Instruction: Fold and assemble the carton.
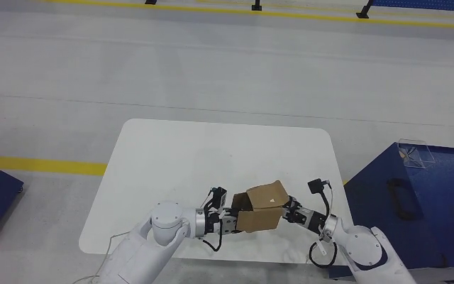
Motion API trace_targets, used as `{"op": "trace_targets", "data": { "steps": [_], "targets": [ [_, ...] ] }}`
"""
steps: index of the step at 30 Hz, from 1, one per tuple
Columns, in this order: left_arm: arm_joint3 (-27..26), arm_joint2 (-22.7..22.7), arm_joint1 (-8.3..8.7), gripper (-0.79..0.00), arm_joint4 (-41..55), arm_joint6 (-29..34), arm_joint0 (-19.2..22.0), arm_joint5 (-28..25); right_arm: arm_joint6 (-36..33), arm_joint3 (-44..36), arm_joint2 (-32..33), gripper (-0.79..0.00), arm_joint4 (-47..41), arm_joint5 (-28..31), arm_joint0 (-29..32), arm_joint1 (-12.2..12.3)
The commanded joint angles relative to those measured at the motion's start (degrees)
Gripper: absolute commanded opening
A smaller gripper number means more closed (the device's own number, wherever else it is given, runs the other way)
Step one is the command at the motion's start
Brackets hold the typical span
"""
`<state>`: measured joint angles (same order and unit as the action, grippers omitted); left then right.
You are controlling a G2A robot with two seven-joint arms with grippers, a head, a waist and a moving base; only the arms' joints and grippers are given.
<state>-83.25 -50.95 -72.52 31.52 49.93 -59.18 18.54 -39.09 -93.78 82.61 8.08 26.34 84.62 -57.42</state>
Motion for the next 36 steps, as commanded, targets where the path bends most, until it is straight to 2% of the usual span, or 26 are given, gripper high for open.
{"op": "trace_targets", "data": {
  "steps": [1, 6, 8, 10, 16, 19, 32, 33, 36],
  "targets": [
    [0.0, 0.0, 0.0, -0.785, -0.1, 0.0, 0.0, 0.1, -0.3, 0.3, 0.8, 0.0, -0.4, 0.3, 0.1, 0.1],
    [0.0, -0.1, 0.04, -0.785, 0.0, -0.1, 0.0, 0.0, 1.0, 1.4, 3.2, 0.0, -3.1, 1.2, 0.6, 0.4],
    [0.0, -0.3, 0.05, -0.785, 0.0, -0.2, 0.0, -0.3, 3.5, 2.4, 5.4, 0.0, -4.1, 1.4, 0.6, 0.5],
    [0.3, -0.4, 0.06, -0.785, 0.0, -0.4, 0.1, -0.3, 9.8, 2.9, 8.2, 0.0, -4.5, 1.6, 1.3, 0.4],
    [0.5, -0.6, 0.0, -0.785, -0.2, -1.2, 0.5, -0.6, 34.1, 0.5, 13.9, 0.0, 2.2, 4.1, 7.6, -0.6],
    [0.2, -0.9, 0.08, -0.785, -2.1, -2.7, 0.7, -2.5, 39.4, -1.1, 14.4, 0.0, 4.5, 5.4, 10.0, -1.0],
    [-0.2, -1.0, 0.09, -0.785, -2.1, -3.0, 0.6, -2.2, 39.7, -1.2, 14.6, 0.0, 5.3, 5.4, 10.1, -1.0],
    [-1.6, -1.3, 0.16, -0.785, -1.5, -4.0, 0.2, 0.2, 39.7, -1.2, 14.6, 0.0, 5.3, 5.4, 10.1, -1.0],
    [-8.7, -3.0, 0.22, -0.785, 3.5, -10.3, -1.5, 13.1, 39.7, -1.2, 14.6, 0.0, 5.3, 5.4, 10.1, -1.0]
  ]
}}
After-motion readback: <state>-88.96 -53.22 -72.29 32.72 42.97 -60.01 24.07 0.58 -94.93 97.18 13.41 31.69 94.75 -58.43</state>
